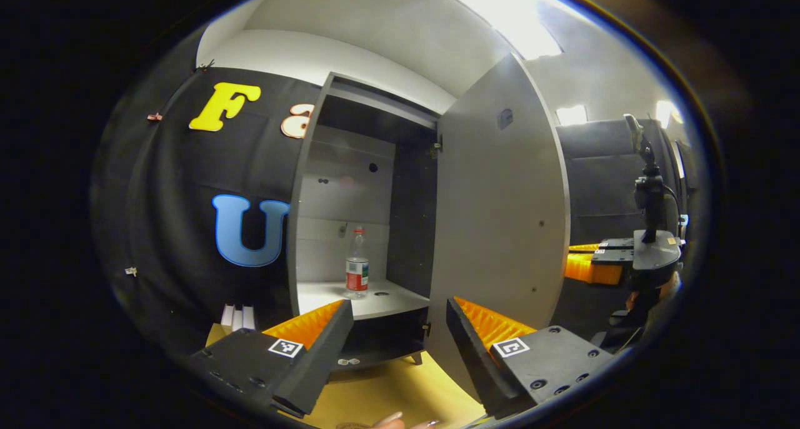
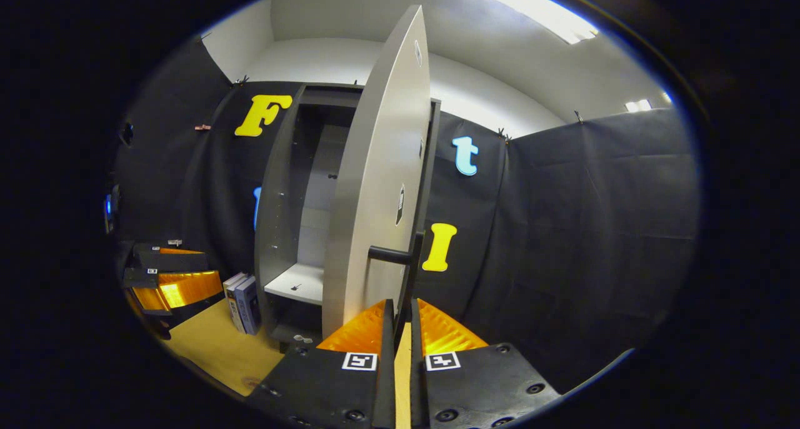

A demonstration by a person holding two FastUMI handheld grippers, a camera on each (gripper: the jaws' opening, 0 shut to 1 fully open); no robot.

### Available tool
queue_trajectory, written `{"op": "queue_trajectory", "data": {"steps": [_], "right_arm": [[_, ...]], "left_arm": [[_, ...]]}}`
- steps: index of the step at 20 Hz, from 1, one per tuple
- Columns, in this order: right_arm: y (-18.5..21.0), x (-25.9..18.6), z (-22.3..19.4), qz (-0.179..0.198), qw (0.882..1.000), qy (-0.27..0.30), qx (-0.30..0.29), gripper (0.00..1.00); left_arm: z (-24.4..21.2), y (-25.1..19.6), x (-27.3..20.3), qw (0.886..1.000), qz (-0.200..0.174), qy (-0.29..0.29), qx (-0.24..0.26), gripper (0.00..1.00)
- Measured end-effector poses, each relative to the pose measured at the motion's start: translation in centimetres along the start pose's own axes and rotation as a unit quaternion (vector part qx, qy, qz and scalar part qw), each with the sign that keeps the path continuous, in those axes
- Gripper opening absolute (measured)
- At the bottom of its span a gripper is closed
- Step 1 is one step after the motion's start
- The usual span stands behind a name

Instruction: Open the cabinet door with the right hand, grasp the bottle in the cabinet with the left hand and place it on the coaster, then close the cabinet door with the right hand.

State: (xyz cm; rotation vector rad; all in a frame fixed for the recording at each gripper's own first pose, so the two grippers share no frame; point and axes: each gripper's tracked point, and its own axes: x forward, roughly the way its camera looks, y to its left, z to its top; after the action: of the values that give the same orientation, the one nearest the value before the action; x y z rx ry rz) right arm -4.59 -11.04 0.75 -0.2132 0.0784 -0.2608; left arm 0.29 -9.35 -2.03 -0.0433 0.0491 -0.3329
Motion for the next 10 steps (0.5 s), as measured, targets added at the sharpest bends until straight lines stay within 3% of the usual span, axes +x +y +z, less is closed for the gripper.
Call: {"op": "queue_trajectory", "data": {"steps": [6,10], "right_arm": [[-4.0,0.4,-0.7,0.037,0.999,0.005,0.022,0.11],[-6.5,0.5,-1.1,0.062,0.997,0.005,0.035,0.11]], "left_arm": [[0.3,-2.7,6.2,1.000,-0.017,-0.017,0.000,0.95],[0.2,-0.1,11.5,0.998,0.028,-0.022,0.052,0.94]]}}
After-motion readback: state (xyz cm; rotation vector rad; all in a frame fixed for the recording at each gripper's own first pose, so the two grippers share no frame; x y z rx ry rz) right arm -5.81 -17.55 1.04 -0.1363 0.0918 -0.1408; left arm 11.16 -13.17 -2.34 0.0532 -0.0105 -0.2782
